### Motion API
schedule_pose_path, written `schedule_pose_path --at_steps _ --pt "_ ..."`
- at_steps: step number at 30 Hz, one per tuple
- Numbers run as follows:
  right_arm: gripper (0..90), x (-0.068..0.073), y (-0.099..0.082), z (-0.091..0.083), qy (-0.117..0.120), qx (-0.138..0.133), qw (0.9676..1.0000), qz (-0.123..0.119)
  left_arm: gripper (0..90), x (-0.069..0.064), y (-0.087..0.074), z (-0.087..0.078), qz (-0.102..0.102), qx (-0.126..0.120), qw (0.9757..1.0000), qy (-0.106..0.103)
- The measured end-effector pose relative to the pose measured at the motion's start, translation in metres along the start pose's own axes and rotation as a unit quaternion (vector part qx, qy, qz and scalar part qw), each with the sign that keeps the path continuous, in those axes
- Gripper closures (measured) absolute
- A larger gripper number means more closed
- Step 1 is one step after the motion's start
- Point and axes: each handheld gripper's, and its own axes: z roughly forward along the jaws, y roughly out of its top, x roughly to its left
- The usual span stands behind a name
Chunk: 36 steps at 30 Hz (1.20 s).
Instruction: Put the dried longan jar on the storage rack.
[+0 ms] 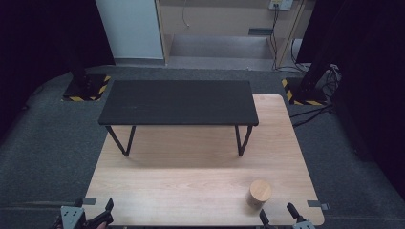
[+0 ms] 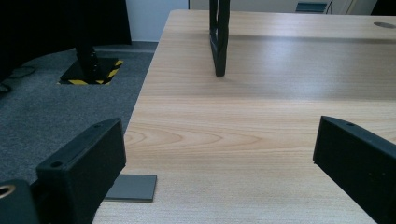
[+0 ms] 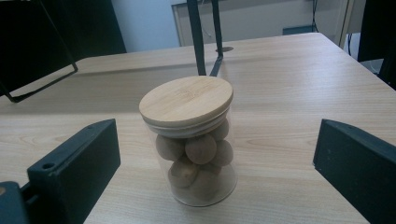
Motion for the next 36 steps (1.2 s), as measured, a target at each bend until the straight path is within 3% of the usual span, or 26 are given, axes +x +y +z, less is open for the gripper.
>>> schedule_pose_path --at_steps 23,36 --pt "0.8 0.001 -0.006 -0.004 -0.009 0.006 0.9999 -0.003 1.1 -0.002 -0.001 -0.002 0.002 0.000 1.0000 -0.002" --pt "0.7 0.005 -0.006 0.021 -0.002 0.018 0.9998 -0.012 1.1 -0.002 -0.001 -0.004 0.002 -0.001 1.0000 -0.003"
